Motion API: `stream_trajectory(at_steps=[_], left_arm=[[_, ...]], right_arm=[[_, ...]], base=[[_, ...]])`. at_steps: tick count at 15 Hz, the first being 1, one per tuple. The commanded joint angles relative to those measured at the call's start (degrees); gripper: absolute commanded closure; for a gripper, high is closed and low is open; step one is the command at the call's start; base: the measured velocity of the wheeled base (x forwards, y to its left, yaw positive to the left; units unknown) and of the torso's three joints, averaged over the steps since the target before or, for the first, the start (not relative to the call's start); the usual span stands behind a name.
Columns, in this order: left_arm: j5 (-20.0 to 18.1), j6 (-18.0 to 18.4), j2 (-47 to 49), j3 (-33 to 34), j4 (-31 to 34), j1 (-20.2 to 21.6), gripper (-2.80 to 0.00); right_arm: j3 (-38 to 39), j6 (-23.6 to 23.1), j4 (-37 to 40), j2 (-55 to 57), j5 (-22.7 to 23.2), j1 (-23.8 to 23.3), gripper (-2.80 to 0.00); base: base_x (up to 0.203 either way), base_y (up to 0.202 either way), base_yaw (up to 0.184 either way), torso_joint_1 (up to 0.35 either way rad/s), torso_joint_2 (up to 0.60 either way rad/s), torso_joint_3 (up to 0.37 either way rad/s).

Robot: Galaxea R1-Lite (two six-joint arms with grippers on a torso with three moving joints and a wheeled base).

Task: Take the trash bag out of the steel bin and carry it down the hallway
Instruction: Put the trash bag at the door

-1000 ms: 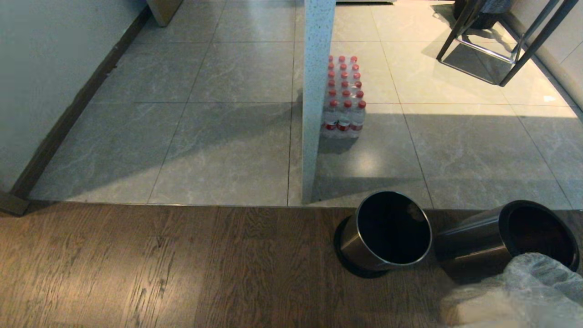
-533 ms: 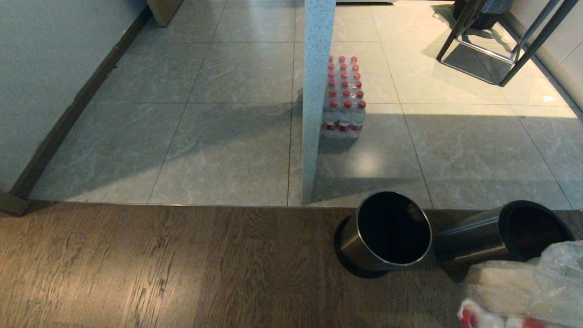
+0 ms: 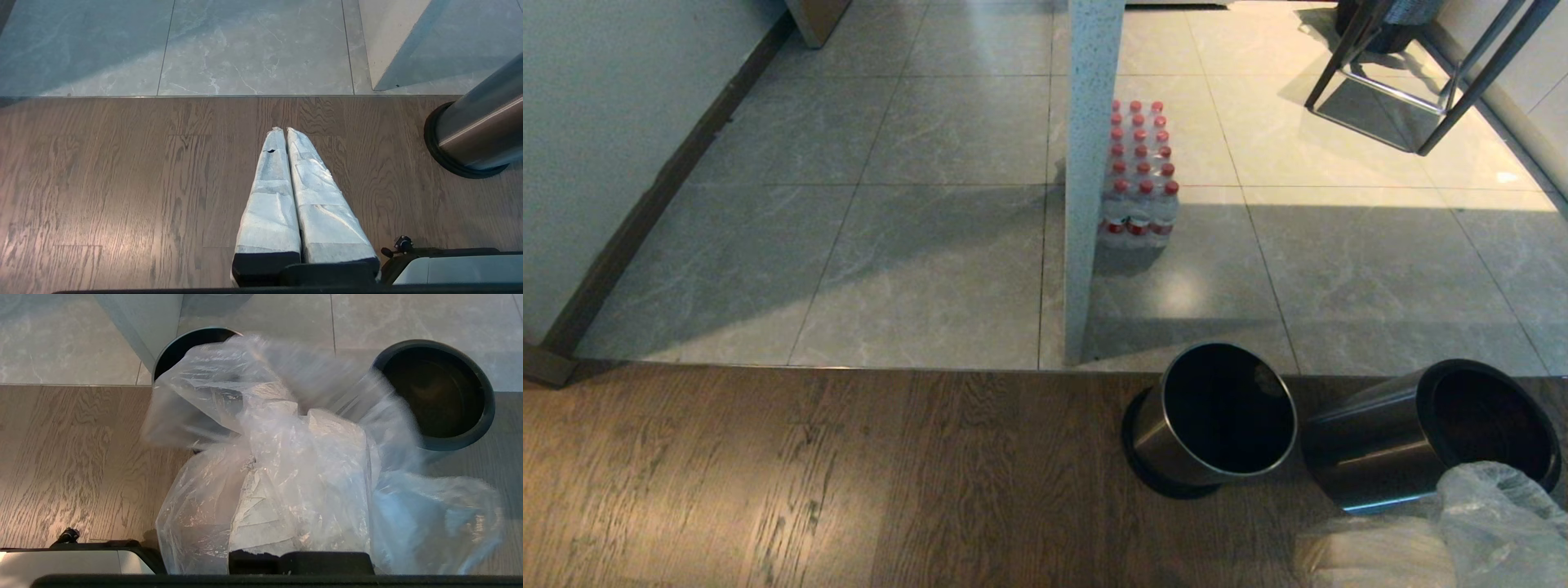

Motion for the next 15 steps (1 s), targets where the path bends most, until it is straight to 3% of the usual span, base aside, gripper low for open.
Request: stream_trajectory(at_steps=[1,9,15], left_arm=[[0.0,-0.01,0.0,0.0,0.02,0.0,0.0],[0.0,0.17,-0.09,0.0,-0.07,0.0,0.0],[0.0,-0.19,0.0,0.0,-0.07,0.0,0.0]], right_arm=[[0.14,-0.01,-0.02,0.2,-0.02,0.0,0.0],[0.14,-0.01,-0.02,0.2,-0.02,0.0,0.0],[0.14,-0.01,-0.02,0.2,-0.02,0.0,0.0]], base=[[0.0,0.0,0.0,0.0,0.0,0.0],[0.0,0.0,0.0,0.0,0.0,0.0],[0.0,0.0,0.0,0.004,0.0,0.16]])
